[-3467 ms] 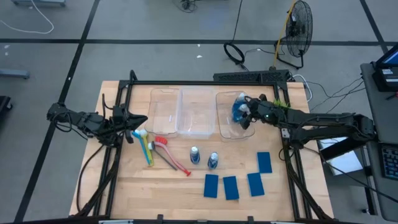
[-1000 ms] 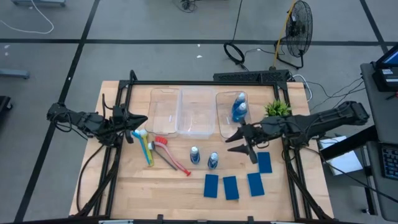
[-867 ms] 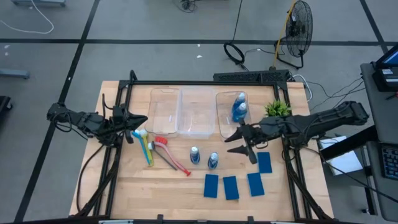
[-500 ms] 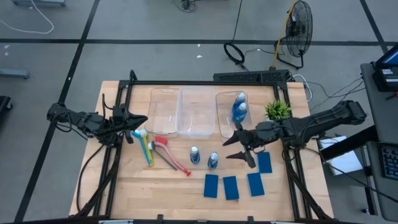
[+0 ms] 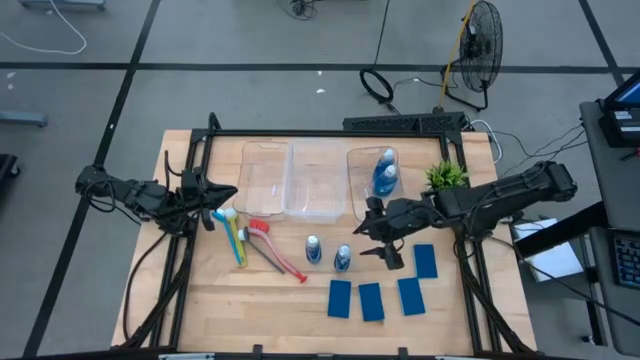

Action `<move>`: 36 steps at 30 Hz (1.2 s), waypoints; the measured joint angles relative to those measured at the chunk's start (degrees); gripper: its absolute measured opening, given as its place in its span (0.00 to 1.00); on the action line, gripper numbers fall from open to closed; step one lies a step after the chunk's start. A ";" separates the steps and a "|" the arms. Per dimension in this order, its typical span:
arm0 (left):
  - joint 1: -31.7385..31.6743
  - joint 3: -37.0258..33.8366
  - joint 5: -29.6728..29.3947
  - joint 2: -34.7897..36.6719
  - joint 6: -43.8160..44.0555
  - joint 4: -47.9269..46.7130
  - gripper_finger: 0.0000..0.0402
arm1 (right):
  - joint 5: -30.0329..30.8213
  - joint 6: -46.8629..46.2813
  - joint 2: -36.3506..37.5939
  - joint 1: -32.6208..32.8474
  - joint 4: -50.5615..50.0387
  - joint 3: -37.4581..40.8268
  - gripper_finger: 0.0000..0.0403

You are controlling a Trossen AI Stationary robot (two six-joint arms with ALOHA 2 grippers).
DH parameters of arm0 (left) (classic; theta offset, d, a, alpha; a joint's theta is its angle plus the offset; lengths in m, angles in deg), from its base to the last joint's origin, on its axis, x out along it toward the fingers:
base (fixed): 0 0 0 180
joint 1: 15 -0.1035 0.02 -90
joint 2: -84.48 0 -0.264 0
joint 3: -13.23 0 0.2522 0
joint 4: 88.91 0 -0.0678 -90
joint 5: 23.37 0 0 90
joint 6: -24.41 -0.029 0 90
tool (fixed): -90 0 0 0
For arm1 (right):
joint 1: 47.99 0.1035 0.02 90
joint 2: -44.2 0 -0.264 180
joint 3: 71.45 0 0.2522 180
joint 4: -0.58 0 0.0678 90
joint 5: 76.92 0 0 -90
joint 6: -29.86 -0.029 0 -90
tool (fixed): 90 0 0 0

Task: Pick & Place Kitchen Sink Supplies
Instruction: Put the blue dishwashing liquid bottle into the right transparent bin

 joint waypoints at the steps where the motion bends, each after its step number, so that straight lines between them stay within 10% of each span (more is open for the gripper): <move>1: 0.02 -0.01 0.00 0.00 0.00 0.02 0.08 | 0.00 0.61 -0.48 -0.08 -0.18 -0.68 0.64; 36: 0.00 0.01 -0.07 0.00 -0.33 0.00 0.08 | -3.83 6.27 -11.01 -2.78 1.76 -2.00 0.69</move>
